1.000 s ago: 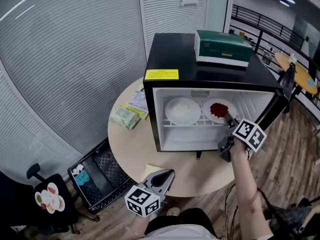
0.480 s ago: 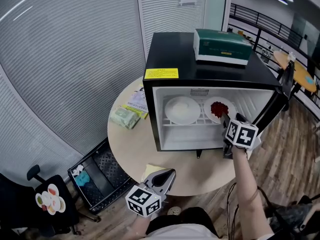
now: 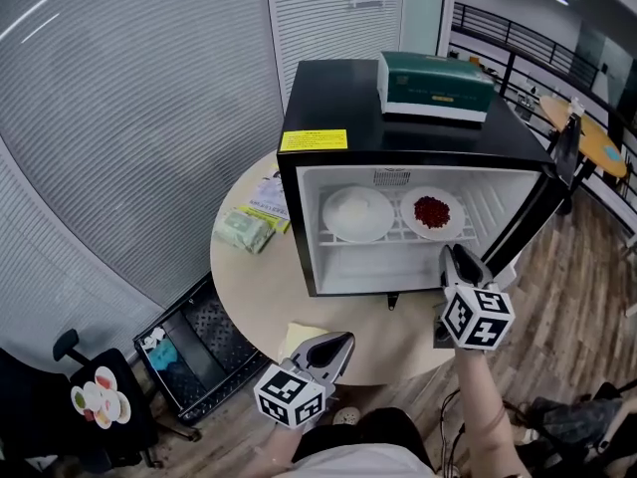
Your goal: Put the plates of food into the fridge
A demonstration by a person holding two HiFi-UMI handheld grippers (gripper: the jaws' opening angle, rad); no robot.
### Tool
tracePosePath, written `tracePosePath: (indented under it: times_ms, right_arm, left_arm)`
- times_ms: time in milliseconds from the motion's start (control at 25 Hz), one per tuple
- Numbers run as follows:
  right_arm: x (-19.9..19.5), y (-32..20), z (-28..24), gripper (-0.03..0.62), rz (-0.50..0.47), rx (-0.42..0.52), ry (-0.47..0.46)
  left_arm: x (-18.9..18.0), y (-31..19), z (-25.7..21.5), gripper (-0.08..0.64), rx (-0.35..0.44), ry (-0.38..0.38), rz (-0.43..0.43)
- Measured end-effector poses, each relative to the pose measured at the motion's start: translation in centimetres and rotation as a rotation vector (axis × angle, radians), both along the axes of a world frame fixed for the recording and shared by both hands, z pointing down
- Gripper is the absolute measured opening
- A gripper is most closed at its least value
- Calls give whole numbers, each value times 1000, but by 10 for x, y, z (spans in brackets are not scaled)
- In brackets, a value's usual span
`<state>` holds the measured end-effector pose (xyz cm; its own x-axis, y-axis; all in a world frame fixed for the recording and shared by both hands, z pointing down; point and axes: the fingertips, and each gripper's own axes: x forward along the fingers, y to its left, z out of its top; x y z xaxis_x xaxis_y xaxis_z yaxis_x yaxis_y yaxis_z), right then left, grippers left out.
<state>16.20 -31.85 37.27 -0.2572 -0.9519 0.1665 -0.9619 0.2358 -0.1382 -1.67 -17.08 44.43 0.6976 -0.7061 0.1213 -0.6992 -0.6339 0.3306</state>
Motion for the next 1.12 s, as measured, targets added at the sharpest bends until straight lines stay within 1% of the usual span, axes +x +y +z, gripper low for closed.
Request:
tracePosePath:
  times_ms: [40,160,240,360,520,720,920,1120]
  right_arm:
    - [-4,10,2,41,-17,9,-15]
    - [-17,38,14,9,-86,-2,-48]
    - [-23,57,27,8,-113,-22,-26]
    - [-29,90,48,8,-121,-48,6]
    - [-34,138,83,8,-112,-88,13]
    - [-37,187,134,8,-106,-183,-3]
    - [-37,216,162,8,-71,-250,-49]
    - [-37,220,164,8,-75,-258,-52]
  left_arm:
    - [3,0,-1,5,2,-2,6]
    - [12,2,-4,5,16,-11,28]
    - [19,4,-6,5,24,-15,47]
    - [33,7,-7,5,30,-15,79]
    - [50,13,-9,5,43,-19,116]
    - [62,18,-13,5,75,-25,128]
    - [72,25,-20,5,112,-14,149]
    - [73,28,-22,3,139,-37,147]
